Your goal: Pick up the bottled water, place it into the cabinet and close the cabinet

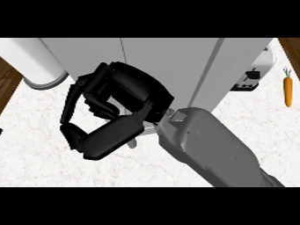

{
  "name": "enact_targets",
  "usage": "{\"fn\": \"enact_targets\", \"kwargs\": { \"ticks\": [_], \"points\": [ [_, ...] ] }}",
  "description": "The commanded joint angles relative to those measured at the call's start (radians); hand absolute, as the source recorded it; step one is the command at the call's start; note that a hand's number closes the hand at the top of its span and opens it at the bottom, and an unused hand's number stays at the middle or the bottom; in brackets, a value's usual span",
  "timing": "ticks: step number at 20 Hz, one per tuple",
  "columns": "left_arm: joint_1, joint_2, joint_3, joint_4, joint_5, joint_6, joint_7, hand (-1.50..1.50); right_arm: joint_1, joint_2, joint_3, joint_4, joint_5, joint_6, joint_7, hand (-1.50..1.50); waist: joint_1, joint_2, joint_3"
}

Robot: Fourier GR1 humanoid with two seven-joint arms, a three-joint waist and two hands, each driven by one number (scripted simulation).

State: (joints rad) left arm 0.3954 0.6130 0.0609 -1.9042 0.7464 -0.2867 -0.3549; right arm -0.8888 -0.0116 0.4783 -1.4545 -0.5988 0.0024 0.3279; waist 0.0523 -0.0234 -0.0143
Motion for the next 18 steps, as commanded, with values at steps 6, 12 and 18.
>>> {"fn": "enact_targets", "kwargs": {
  "ticks": [6,12,18],
  "points": [
    [0.027,0.018,0.03,-0.061,0.027,0.01,0.044,-1.5,-0.018,-0.108,-0.139,0.2,0.132,-0.08,-0.105,1.5,-0.031,0.032,0.015],
    [0.05,-0.011,0.011,-0.095,0.008,0.015,0.037,-1.5,-0.057,-0.142,-0.204,0.271,0.134,-0.065,-0.149,-1.5,-0.027,0.033,0.014],
    [0.016,-0.006,0.008,-0.118,0.007,0.036,0.069,-1.5,-0.107,-0.144,-0.229,0.338,0.151,-0.058,-0.194,-1.5,-0.029,0.036,0.015]
  ]
}}
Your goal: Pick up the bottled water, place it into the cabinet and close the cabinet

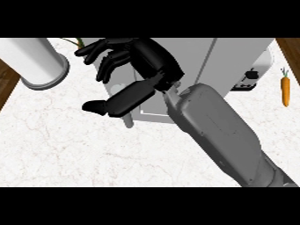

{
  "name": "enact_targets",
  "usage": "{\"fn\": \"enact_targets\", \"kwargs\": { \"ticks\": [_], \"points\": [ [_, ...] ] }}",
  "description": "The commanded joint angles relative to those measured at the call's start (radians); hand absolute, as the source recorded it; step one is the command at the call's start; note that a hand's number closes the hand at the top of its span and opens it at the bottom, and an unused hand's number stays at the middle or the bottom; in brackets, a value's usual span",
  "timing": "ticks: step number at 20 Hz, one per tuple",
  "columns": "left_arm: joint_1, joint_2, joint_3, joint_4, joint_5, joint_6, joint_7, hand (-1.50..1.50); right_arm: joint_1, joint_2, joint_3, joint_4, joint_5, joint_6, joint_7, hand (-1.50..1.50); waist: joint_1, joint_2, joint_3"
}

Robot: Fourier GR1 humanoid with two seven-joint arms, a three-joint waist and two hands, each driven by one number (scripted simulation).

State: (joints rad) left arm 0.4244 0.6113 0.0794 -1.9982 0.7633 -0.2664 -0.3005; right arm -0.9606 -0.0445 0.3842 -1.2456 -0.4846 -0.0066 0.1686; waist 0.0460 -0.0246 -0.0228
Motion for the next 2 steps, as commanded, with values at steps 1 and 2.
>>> {"fn": "enact_targets", "kwargs": {
  "ticks": [1,2],
  "points": [
    [-0.009,0.003,0.023,0.02,0.014,-0.008,0.003,-1.5,-0.026,-0.091,-0.124,0.121,0.046,-0.072,-0.039,-1.5,-0.024,0.034,0.022],
    [-0.004,0.001,0.011,-0.027,0.015,-0.008,0.009,-1.5,-0.04,-0.091,-0.123,0.143,0.048,-0.073,-0.024,-1.5,-0.015,0.033,0.022]
  ]
}}
